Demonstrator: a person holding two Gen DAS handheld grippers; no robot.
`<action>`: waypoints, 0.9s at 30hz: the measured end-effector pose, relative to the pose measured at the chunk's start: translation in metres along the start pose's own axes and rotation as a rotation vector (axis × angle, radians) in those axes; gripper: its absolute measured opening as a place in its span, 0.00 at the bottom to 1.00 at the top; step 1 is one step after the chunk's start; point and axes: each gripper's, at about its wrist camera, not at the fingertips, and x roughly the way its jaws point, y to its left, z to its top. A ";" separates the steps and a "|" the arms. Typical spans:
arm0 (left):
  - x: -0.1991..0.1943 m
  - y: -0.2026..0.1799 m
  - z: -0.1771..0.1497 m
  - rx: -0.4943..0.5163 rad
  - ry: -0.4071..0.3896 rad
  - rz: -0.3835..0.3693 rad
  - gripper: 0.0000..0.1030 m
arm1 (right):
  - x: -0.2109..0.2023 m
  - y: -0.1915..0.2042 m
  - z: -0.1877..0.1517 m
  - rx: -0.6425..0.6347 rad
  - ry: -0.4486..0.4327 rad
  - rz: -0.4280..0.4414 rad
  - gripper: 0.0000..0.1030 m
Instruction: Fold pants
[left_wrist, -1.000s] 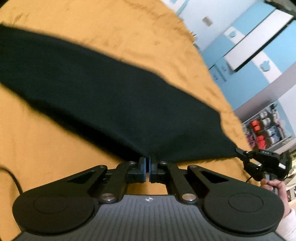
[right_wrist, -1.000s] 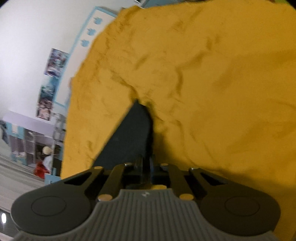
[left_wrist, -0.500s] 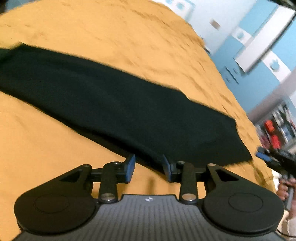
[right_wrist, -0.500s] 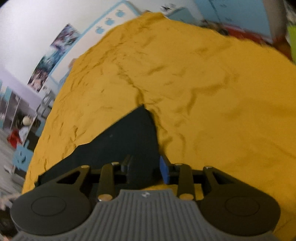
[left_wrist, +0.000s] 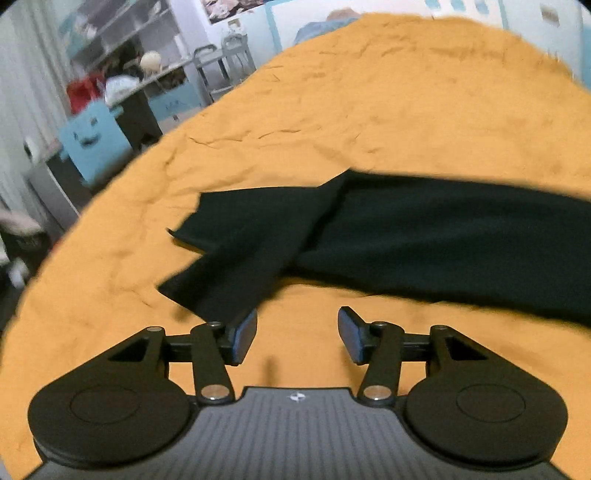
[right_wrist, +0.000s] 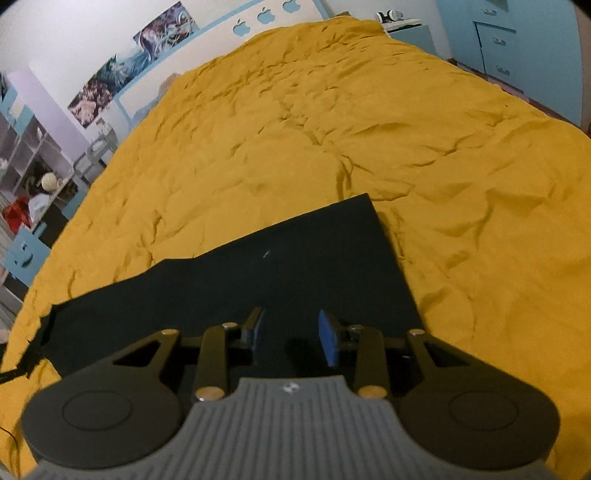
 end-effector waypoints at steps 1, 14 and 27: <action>0.007 -0.001 -0.001 0.041 -0.004 0.027 0.61 | 0.003 0.002 0.001 -0.007 0.003 -0.010 0.29; 0.053 0.024 0.030 0.158 -0.090 0.154 0.01 | 0.034 0.024 0.007 -0.113 0.029 -0.100 0.28; 0.140 0.073 0.112 0.164 -0.045 0.181 0.02 | 0.037 0.035 0.005 -0.165 0.023 -0.152 0.28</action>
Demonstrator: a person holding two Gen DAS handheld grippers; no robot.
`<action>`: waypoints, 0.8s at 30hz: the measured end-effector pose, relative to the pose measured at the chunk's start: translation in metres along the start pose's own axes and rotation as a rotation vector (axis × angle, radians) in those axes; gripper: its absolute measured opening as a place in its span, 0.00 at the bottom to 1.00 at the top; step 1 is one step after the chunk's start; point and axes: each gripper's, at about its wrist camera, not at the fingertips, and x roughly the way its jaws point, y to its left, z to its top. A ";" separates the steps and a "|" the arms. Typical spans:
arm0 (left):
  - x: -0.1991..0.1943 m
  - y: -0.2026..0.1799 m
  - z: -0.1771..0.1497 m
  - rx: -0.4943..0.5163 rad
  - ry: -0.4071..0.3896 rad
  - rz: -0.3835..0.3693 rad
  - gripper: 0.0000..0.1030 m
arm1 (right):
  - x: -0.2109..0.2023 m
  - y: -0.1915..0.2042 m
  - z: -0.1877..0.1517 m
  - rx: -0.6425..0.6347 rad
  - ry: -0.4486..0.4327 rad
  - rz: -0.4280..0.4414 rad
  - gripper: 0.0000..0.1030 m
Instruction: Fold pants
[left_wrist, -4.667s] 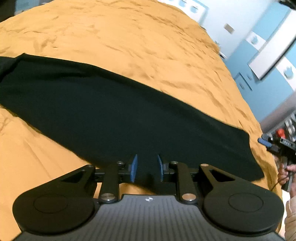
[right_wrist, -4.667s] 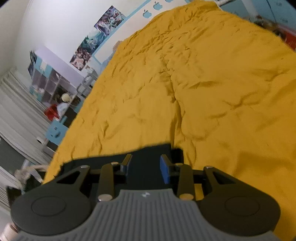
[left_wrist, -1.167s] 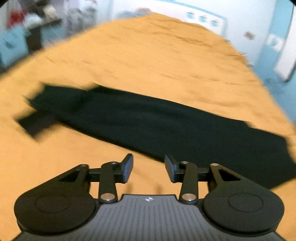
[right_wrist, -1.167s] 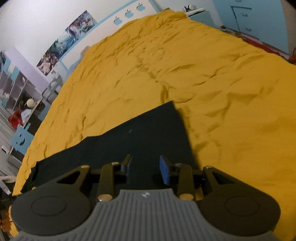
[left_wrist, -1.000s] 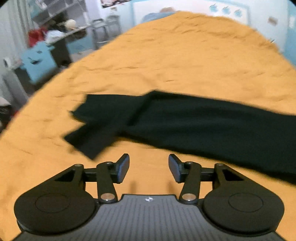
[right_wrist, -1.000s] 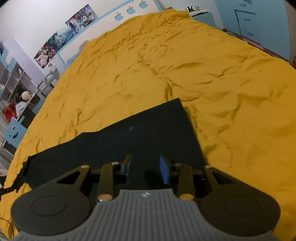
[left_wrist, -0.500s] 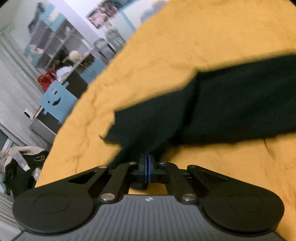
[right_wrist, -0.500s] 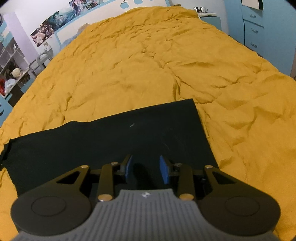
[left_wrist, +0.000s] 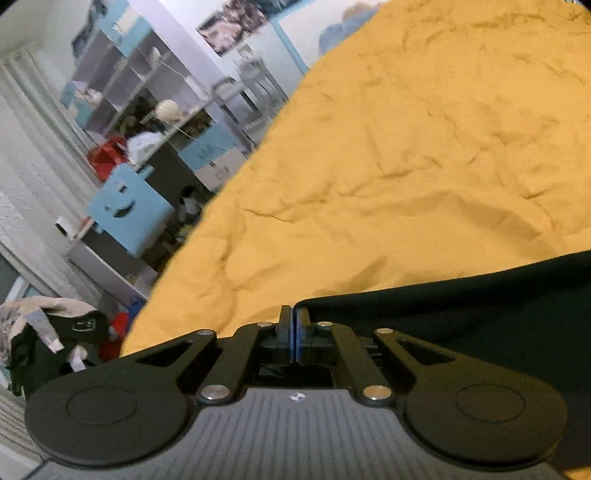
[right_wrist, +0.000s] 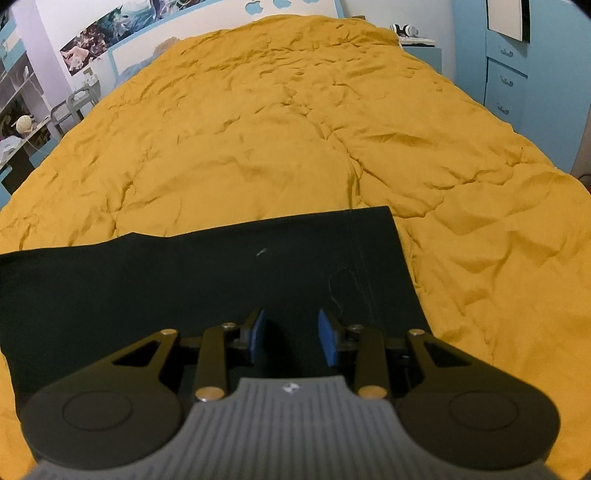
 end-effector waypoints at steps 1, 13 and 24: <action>0.008 -0.003 -0.001 0.009 0.023 -0.005 0.10 | 0.000 0.000 0.000 0.003 0.001 -0.001 0.28; -0.002 0.099 -0.052 -0.704 0.108 -0.059 0.59 | 0.000 0.001 -0.003 0.014 -0.020 0.017 0.29; 0.012 0.093 -0.123 -1.121 0.183 -0.348 0.41 | -0.015 0.008 -0.010 -0.019 -0.036 0.019 0.29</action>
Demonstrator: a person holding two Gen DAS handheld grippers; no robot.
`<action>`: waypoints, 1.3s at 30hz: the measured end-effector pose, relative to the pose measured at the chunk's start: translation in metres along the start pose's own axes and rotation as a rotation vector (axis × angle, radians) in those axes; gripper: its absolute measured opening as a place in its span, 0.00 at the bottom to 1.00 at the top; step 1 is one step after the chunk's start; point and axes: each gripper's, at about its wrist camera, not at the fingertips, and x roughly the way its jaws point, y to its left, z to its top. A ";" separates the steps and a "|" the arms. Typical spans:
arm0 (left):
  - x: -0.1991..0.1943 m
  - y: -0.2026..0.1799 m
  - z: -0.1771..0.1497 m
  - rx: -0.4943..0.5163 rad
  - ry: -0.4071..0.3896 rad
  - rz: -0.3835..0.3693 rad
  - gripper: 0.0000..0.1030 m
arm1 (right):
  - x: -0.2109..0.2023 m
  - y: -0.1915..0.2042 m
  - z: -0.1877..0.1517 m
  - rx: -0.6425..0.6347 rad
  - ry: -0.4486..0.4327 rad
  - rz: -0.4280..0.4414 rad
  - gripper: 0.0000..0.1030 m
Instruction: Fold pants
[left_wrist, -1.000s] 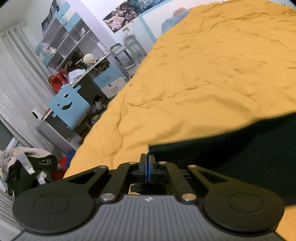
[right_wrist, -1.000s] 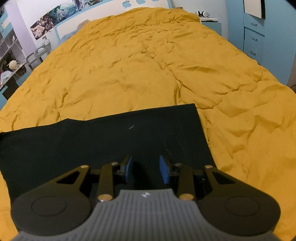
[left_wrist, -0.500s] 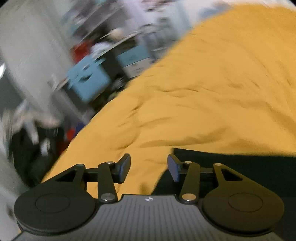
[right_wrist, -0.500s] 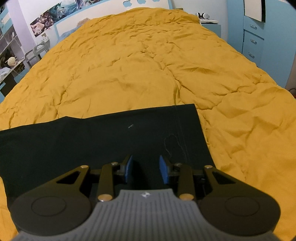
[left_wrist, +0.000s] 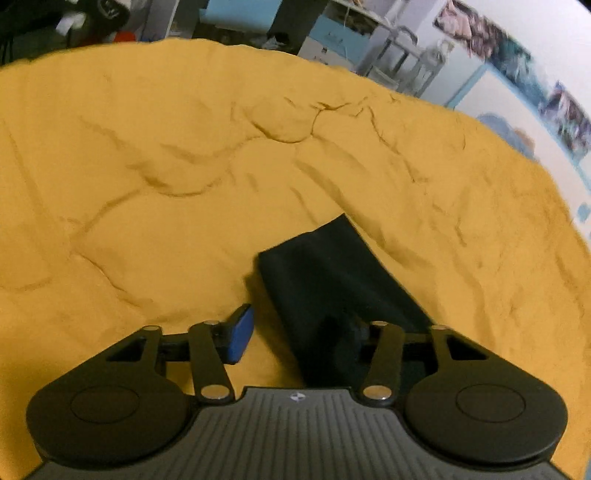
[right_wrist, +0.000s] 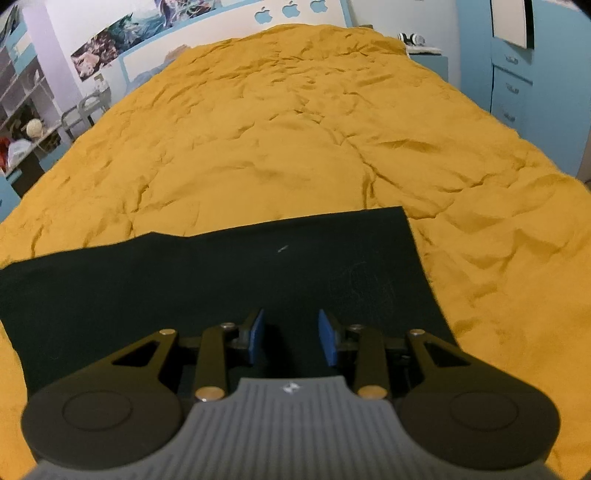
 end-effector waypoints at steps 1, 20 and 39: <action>0.000 0.001 -0.001 -0.017 -0.007 -0.023 0.18 | -0.002 -0.001 0.000 0.003 -0.001 -0.003 0.29; -0.223 -0.239 -0.135 0.601 -0.360 -0.261 0.04 | -0.029 0.003 -0.023 0.037 0.028 0.184 0.29; -0.191 -0.312 -0.486 1.508 -0.048 -0.325 0.04 | -0.060 -0.018 -0.052 0.151 0.036 0.372 0.34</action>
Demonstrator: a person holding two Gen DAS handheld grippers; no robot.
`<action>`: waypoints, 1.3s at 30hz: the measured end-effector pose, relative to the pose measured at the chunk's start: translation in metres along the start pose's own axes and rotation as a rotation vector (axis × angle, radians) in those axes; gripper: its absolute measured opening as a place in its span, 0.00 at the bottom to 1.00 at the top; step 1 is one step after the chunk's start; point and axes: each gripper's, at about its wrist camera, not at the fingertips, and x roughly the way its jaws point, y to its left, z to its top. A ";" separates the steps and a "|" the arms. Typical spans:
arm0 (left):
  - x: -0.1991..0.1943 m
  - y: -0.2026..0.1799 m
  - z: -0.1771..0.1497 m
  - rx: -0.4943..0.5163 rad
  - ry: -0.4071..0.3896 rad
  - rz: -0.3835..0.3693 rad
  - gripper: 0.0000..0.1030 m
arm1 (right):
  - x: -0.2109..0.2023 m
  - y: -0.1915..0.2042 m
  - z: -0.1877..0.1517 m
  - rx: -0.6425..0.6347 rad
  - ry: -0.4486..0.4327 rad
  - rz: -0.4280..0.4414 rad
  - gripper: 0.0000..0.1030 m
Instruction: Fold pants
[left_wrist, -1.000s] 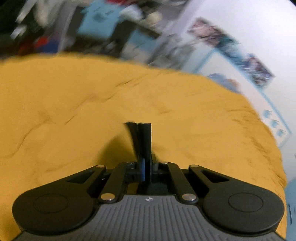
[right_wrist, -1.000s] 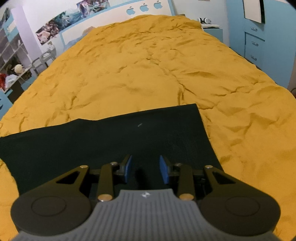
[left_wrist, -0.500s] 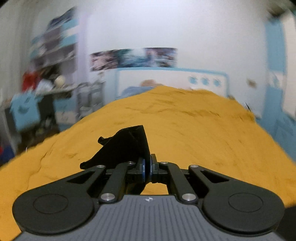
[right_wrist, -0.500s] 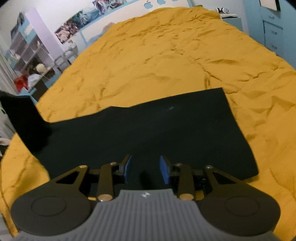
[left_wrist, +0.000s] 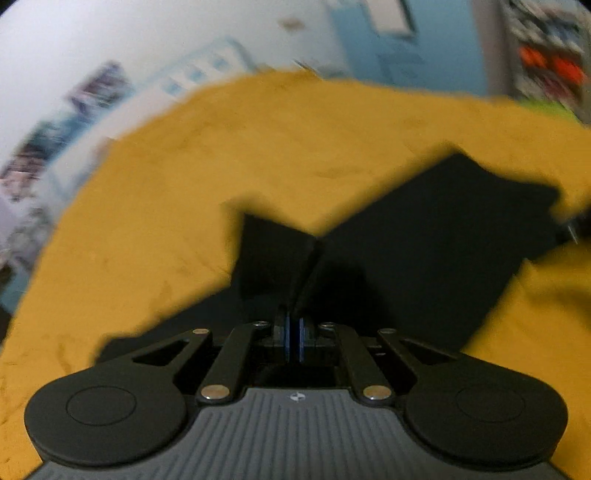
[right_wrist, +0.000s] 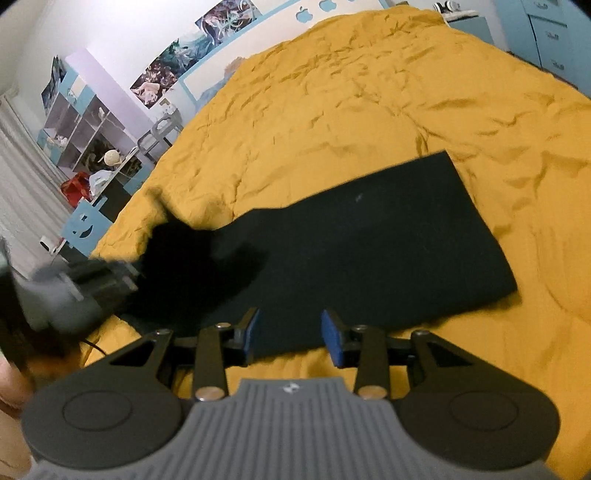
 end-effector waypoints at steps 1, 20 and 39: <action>0.005 -0.005 -0.005 0.015 0.038 -0.028 0.05 | 0.001 -0.001 -0.002 0.006 0.005 0.006 0.34; -0.007 0.102 -0.025 -0.543 -0.019 -0.203 0.26 | 0.080 0.008 0.017 0.399 0.140 0.303 0.51; -0.040 0.182 -0.097 -0.894 -0.072 -0.051 0.26 | 0.114 0.087 0.072 0.256 0.190 0.257 0.00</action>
